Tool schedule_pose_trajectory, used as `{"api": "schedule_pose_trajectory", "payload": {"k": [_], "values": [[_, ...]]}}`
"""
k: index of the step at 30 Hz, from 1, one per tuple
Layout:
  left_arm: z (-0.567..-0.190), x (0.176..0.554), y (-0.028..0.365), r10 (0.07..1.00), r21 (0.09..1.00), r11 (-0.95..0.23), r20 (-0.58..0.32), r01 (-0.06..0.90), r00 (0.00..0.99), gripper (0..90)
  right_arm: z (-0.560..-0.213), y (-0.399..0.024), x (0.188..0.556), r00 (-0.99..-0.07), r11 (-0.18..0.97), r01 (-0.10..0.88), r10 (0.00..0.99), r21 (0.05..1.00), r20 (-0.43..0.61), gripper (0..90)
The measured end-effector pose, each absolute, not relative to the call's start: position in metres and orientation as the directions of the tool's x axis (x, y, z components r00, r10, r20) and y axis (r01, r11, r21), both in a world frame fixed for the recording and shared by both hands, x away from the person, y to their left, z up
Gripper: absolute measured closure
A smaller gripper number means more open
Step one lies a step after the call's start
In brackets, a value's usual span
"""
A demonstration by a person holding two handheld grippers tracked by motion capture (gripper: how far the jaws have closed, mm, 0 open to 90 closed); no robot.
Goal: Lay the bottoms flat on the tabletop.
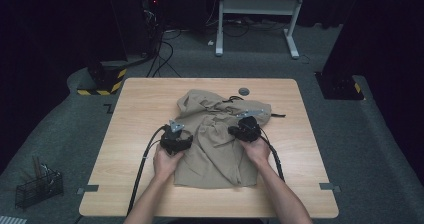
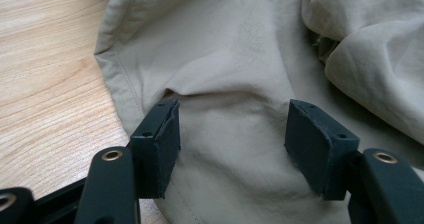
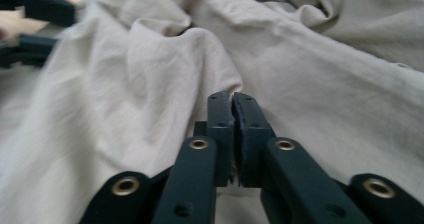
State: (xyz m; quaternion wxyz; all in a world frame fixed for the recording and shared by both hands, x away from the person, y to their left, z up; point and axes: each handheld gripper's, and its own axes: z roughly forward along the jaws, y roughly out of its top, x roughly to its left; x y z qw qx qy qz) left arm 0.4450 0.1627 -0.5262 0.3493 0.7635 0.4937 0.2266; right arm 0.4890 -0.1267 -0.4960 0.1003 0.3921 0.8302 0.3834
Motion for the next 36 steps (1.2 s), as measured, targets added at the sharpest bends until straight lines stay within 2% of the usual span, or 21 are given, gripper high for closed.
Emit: {"api": "schedule_pose_trajectory", "payload": {"k": [5, 9, 14, 15, 16, 19, 21, 25, 26, 27, 30, 31, 36], "values": [[-0.526, 0.445, 0.163, 0.914, 0.757, -0.266, 0.002, 0.597, 0.405, 37.8, -0.475, -0.157, 0.458, -0.689, 0.423, 0.500, 0.723, 0.756, 0.051, 87.7], [-0.526, 0.445, 0.163, 0.915, 0.757, -0.266, 0.003, 0.597, 0.404, 37.6, -0.465, -0.205, 0.426, -0.636, 0.370, 0.507, 0.770, 0.779, 0.048, 87.6], [-0.526, 0.446, 0.163, 0.919, 0.755, -0.262, 0.006, 0.601, 0.393, 37.1, -0.476, -0.242, 0.398, -0.579, 0.367, 0.568, 0.815, 0.737, 0.040, 85.9], [-0.526, 0.446, 0.163, 0.920, 0.755, -0.260, 0.005, 0.601, 0.392, 37.1, -0.478, -0.243, 0.396, -0.569, 0.370, 0.566, 0.822, 0.737, 0.024, 80.5], [-0.526, 0.446, 0.163, 0.920, 0.755, -0.261, 0.007, 0.601, 0.391, 37.1, -0.478, -0.242, 0.396, -0.563, 0.369, 0.546, 0.826, 0.752, 0.003, 71.5], [-0.526, 0.446, 0.163, 0.921, 0.755, -0.260, 0.005, 0.602, 0.390, 36.9, -0.467, -0.225, 0.402, -0.571, 0.325, 0.494, 0.821, 0.807, 0.019, 53.1], [-0.526, 0.446, 0.163, 0.921, 0.755, -0.261, 0.007, 0.602, 0.391, 36.9, -0.457, -0.205, 0.410, -0.599, 0.311, 0.460, 0.800, 0.832, 0.032, 48.0], [-0.526, 0.446, 0.163, 0.921, 0.755, -0.258, 0.004, 0.602, 0.389, 36.9, -0.452, -0.153, 0.435, -0.677, 0.389, 0.453, 0.736, 0.802, 0.025, 43.0], [-0.526, 0.446, 0.163, 0.921, 0.755, -0.258, 0.004, 0.602, 0.389, 36.9, -0.454, -0.141, 0.440, -0.701, 0.413, 0.449, 0.713, 0.792, 0.025, 43.4], [-0.526, 0.446, 0.163, 0.921, 0.755, -0.258, 0.004, 0.602, 0.389, 36.9, -0.457, -0.129, 0.443, -0.724, 0.438, 0.448, 0.690, 0.780, 0.028, 48.2], [-0.526, 0.445, 0.163, 0.921, 0.754, -0.259, 0.004, 0.603, 0.390, 36.9, -0.468, -0.108, 0.446, -0.764, 0.504, 0.447, 0.645, 0.739, 0.023, 82.7], [-0.526, 0.445, 0.163, 0.921, 0.754, -0.259, 0.004, 0.604, 0.389, 36.9, -0.472, -0.107, 0.447, -0.769, 0.523, 0.461, 0.638, 0.717, 0.029, 88.4], [-0.526, 0.445, 0.163, 0.922, 0.756, -0.250, -0.005, 0.604, 0.387, 36.9, -0.477, -0.139, 0.429, -0.742, 0.520, 0.469, 0.670, 0.714, 0.000, 89.3]]}}
